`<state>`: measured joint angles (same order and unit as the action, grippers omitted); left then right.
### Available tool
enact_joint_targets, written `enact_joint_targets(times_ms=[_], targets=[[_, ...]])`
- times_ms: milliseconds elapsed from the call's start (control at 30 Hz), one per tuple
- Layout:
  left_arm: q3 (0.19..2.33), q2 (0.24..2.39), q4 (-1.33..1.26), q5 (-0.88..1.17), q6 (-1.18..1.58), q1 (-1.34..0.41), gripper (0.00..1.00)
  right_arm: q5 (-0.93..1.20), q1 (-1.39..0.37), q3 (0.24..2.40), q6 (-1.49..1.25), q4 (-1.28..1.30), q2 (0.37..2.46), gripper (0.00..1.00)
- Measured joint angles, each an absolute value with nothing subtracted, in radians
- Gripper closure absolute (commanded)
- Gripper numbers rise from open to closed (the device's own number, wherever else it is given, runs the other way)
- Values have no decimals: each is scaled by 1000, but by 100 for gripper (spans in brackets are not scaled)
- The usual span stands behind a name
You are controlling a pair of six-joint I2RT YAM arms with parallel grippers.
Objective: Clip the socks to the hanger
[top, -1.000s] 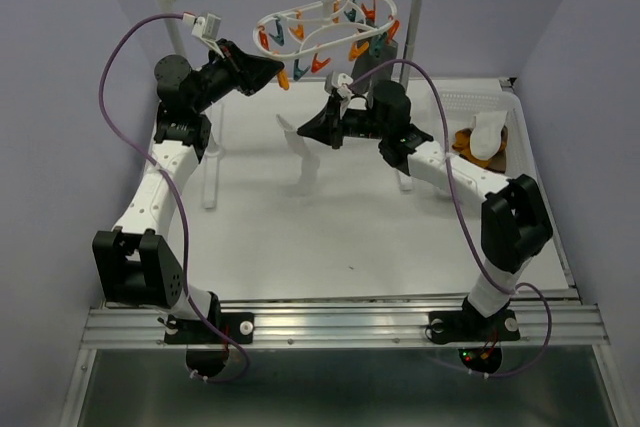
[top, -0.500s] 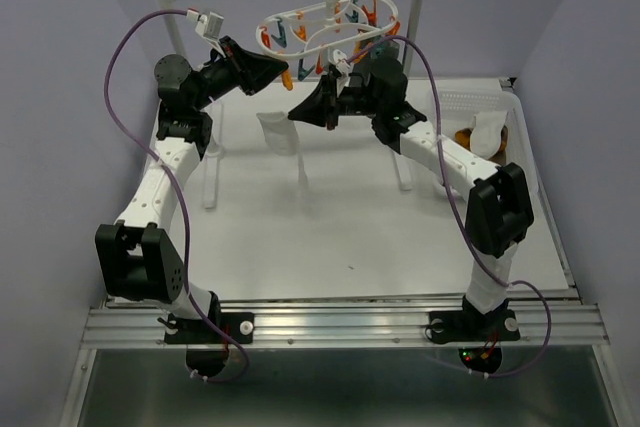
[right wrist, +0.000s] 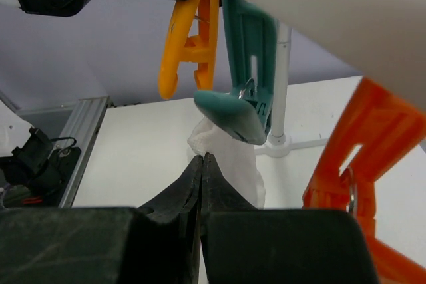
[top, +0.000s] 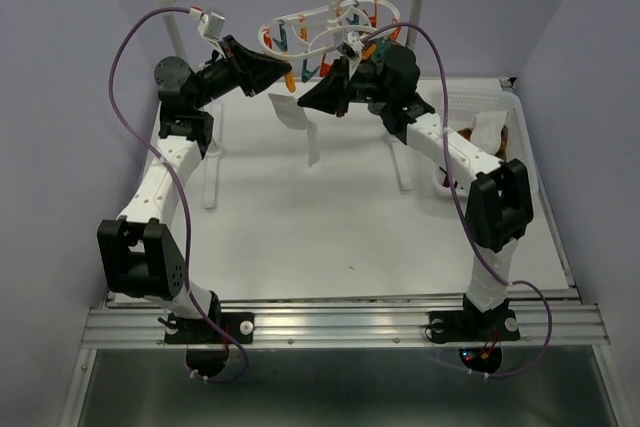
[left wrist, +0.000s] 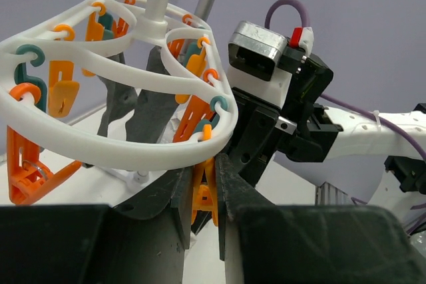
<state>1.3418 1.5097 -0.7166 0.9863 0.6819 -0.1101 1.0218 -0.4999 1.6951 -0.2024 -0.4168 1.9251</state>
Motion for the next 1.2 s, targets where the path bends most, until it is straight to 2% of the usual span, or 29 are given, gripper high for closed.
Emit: enact_joint_targets(times_ms=[467, 1200], targets=[[1349, 1563, -777, 1014, 724, -110, 100, 1092, -484, 1757, -344, -484, 1927, 99], [1357, 1599, -902, 1067, 847, -110, 100, 1090, -477, 1815, -341, -472, 1980, 99]])
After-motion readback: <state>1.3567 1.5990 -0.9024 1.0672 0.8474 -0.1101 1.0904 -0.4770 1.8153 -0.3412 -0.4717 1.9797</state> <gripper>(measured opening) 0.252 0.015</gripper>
